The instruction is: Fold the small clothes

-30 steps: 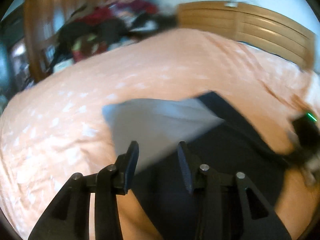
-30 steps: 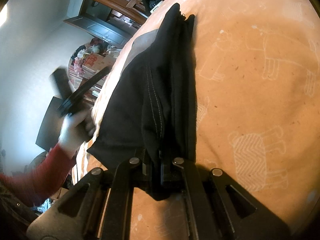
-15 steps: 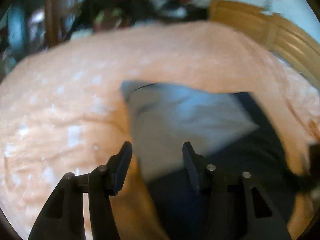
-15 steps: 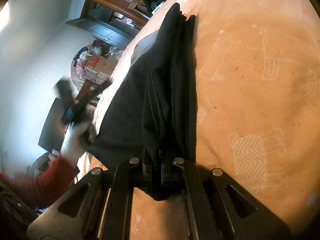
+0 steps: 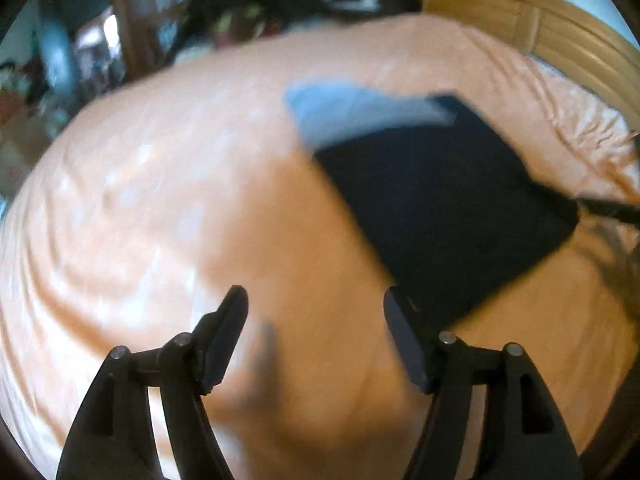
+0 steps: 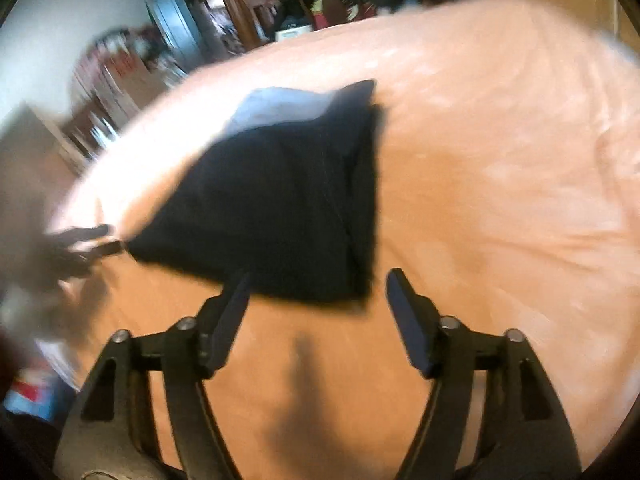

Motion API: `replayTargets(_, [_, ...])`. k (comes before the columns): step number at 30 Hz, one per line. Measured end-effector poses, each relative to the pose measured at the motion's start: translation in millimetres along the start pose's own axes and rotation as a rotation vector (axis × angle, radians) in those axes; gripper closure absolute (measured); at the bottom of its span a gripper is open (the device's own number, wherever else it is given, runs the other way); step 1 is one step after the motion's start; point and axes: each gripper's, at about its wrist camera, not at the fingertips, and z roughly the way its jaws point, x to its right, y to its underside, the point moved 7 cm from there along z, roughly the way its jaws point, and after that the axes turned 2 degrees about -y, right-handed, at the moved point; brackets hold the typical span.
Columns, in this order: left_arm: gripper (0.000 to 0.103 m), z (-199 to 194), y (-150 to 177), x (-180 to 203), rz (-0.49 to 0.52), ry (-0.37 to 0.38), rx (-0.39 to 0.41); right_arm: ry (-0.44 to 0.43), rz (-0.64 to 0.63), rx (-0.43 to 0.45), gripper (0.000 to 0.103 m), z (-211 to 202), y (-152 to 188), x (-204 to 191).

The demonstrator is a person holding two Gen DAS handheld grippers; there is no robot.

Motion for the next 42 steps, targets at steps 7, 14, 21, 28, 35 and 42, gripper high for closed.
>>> replayTargets(7, [0.004,6,43,4,-0.099,-0.052,-0.005,0.189,-0.048,-0.107,0.016,2,69,-5])
replayTargets(14, [0.000,22,33,-13,-0.196,-0.058,-0.019,0.258,-0.033,-0.111,0.000,11,82,-8])
replayTargets(21, [0.000,19,33,-15,-0.185,-0.066,0.019,0.252,0.025,-0.079,0.000,15,75,-7])
replayTargets(28, [0.000,16,35,-18,-0.209,-0.075,0.048,0.256,0.038,-0.065,0.000,21,74,-6])
replayTargets(35, [0.000,21,35,-14,-0.182,-0.108,0.054,0.263,0.035,-0.061,0.000,19,75,-6])
replayTargets(42, [0.000,21,35,-13,-0.185,-0.106,0.056,0.259,0.031,-0.059,0.000,18,76,-6])
